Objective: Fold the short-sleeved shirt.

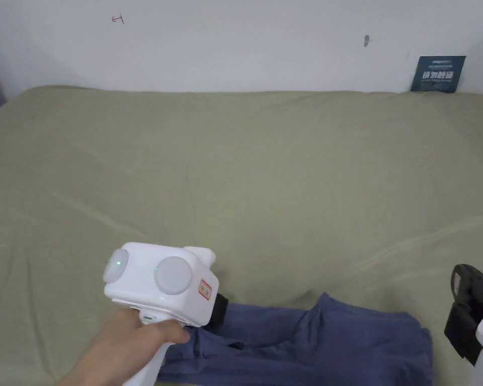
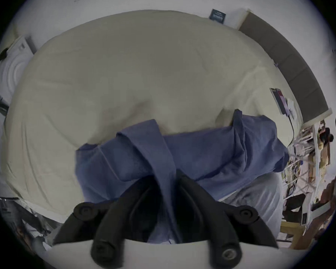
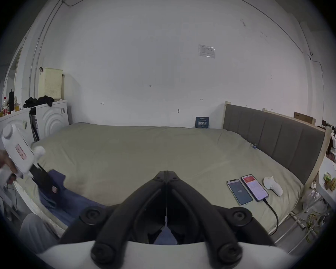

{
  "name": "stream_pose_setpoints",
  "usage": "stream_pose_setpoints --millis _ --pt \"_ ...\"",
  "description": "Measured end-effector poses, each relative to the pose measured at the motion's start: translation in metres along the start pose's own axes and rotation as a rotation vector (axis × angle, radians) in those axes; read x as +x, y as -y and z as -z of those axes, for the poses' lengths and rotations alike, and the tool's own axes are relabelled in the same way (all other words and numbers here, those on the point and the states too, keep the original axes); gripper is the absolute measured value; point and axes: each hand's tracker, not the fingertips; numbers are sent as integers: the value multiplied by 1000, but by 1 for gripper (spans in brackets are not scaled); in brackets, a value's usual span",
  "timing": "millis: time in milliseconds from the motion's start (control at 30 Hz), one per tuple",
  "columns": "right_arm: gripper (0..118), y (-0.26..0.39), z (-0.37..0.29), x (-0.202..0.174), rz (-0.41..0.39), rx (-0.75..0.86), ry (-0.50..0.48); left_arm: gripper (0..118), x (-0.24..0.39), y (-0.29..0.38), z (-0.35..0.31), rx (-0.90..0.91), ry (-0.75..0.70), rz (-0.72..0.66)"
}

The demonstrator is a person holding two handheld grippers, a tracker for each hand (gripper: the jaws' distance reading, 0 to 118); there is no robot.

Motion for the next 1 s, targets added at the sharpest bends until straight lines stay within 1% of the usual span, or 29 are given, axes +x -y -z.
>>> stream_pose_setpoints --millis 33,67,100,167,200,267,300,333,367,400,433,467,533,567,667,733,833,933,1000 --pt "2 1 0 0 3 -3 -2 49 8 -1 9 -2 0 16" --pt "2 2 1 0 6 -7 -2 99 13 -2 15 -5 5 27" --pt "2 4 1 0 10 -13 -6 118 17 -3 22 -2 39 47" --pt "3 8 3 -1 14 -21 -8 117 23 -4 27 35 73 56" --pt "3 9 4 -2 15 -24 -11 117 22 -5 20 87 93 47" --pt "3 12 5 -5 20 -30 -17 116 16 -4 5 87 109 16" --pt "3 13 5 -7 20 -33 -24 115 9 -2 -1 82 139 -12" --pt "3 13 6 -8 19 -36 -30 109 -1 0 -9 76 161 -46" --pt "3 14 7 -10 16 -37 -33 88 -12 4 -17 82 184 -80" --pt "3 14 8 -11 15 -38 -37 54 -18 4 -23 93 197 -104" --pt "3 14 8 -13 18 -41 -44 10 -29 8 -28 103 205 -123" --pt "3 14 9 -14 21 -43 -53 0 -40 13 -32 121 207 -148" --pt "3 14 10 -16 24 -44 -65 0 -57 17 -24 108 207 -197" --pt "3 14 11 -17 22 -43 -69 0 -66 19 -17 91 223 -237" --pt "3 14 12 -19 10 -46 -72 0 -74 24 11 47 289 -288" --pt "3 15 12 -19 12 -50 -75 0 -68 25 30 40 296 -283" --pt "3 16 11 -19 9 -62 -77 0 -45 29 57 26 453 -342" --pt "3 18 10 -19 -1 -74 -75 0 -20 30 76 5 441 -301" --pt "3 19 10 -19 -7 -81 -74 0 -17 31 80 16 448 -294"
